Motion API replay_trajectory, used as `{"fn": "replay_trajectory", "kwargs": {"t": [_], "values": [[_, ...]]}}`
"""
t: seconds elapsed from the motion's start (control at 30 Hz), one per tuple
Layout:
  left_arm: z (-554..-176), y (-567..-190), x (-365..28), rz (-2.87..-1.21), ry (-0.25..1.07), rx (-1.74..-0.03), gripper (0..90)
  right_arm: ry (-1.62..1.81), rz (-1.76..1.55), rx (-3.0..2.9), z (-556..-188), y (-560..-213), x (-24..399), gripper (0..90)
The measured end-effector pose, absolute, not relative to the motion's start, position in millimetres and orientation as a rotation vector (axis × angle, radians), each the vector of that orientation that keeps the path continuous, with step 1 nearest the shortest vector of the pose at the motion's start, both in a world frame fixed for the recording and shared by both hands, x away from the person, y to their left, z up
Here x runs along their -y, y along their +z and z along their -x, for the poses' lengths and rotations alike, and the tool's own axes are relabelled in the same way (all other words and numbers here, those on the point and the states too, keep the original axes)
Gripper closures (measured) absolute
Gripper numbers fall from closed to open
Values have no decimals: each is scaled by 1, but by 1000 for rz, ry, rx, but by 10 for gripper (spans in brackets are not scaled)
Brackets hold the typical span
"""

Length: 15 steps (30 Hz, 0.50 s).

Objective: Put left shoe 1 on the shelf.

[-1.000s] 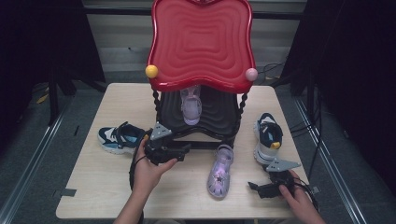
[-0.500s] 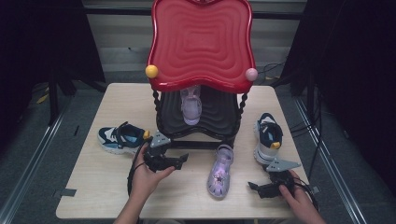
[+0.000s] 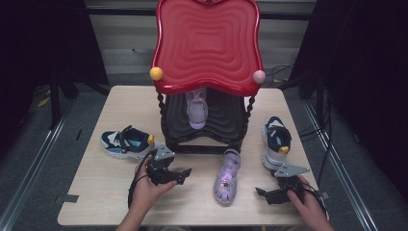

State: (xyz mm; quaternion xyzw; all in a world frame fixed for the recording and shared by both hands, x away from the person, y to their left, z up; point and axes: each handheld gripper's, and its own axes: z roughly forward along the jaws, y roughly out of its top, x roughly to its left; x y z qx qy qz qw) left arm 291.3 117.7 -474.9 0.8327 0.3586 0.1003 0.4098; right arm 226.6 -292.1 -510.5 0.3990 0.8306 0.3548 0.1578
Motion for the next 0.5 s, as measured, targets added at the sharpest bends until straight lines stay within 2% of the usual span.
{"fn": "replay_trajectory", "kwargs": {"t": [0.5], "values": [[-279, -496, -139, -2199, 269, -880, 184, 1019, -1131, -2386, -224, -510, 288, 93]]}}
